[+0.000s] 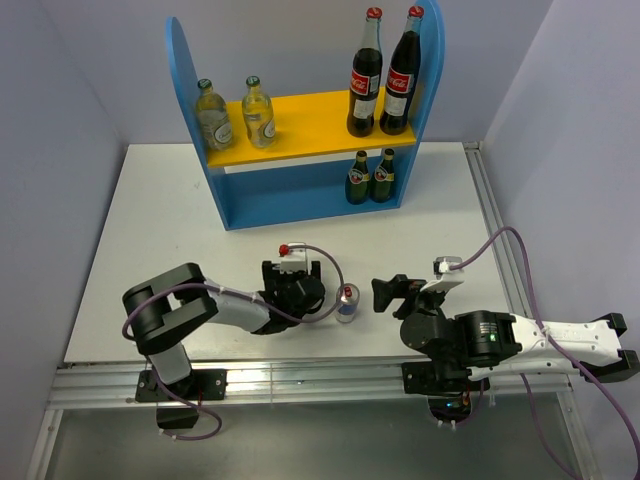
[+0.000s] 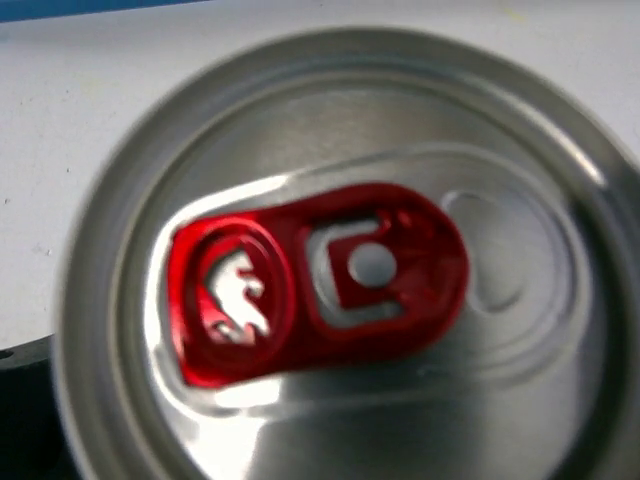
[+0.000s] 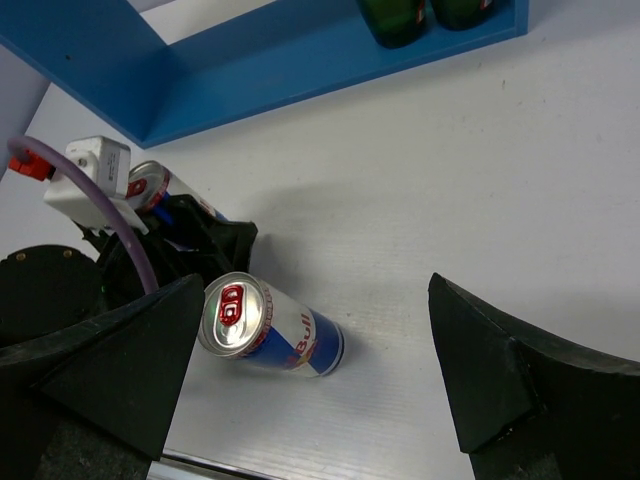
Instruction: Place and organize the beverage onto the shelf
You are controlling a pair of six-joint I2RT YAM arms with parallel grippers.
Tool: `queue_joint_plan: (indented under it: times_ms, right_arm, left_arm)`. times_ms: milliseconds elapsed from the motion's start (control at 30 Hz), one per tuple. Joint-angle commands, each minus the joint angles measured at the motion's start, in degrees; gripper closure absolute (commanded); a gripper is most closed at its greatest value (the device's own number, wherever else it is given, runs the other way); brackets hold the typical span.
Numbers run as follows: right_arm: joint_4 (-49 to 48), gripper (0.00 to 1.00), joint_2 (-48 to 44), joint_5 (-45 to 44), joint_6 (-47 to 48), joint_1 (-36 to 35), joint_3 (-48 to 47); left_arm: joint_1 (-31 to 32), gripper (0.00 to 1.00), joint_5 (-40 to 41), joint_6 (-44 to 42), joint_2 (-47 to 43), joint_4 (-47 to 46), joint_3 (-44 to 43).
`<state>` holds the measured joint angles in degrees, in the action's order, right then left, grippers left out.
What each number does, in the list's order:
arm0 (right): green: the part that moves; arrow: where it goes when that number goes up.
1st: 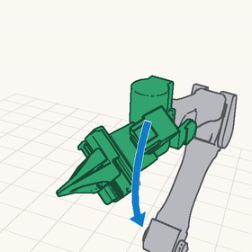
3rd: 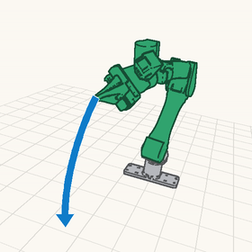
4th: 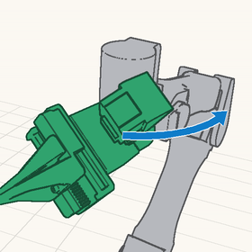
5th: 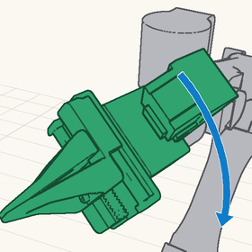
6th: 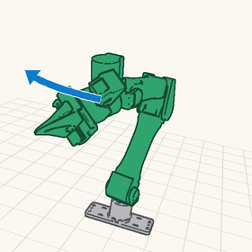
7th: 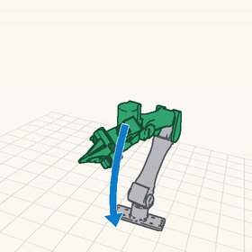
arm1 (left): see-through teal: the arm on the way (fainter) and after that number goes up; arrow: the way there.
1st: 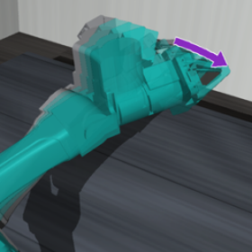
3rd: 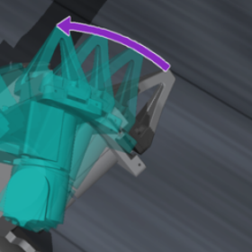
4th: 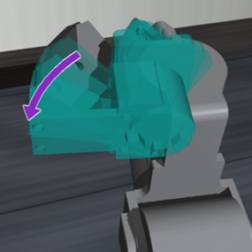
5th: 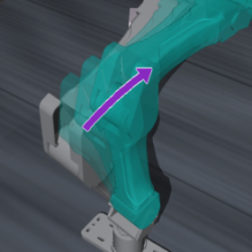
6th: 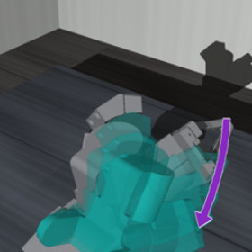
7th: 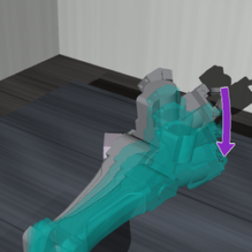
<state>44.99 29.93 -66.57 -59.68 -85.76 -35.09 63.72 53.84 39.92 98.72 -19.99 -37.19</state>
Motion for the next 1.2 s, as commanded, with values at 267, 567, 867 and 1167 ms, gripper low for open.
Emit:
queue_joint_plan:
  times_ms: [267, 567, 867, 1167]
  right_arm:
    - [-1.4, 0.0, 1.71, -1.81, -0.08, -0.55, -0.06]
    - [-1.57, 0.0, 1.71, -1.99, 0.0, -0.55, 0.02]
    - [-1.93, 0.0, 1.09, -1.81, 0.44, -0.55, 0.2]
    - [-2.45, 0.0, 0.92, -1.73, 0.97, -0.47, 0.46]
  left_arm:
    - [-3.95, 0.8, -0.5, -8.46, 7.19, -16.58, -3.06]
    - [-9.65, 1.0, -1.54, -11.79, 1.49, -15.78, -3.07]
    - [-20.12, 1.0, -6.99, -14.96, -0.54, -16.49, -5.52]
    - [-29.35, 1.0, -12.53, -14.96, 2.88, -18.07, -10.27]
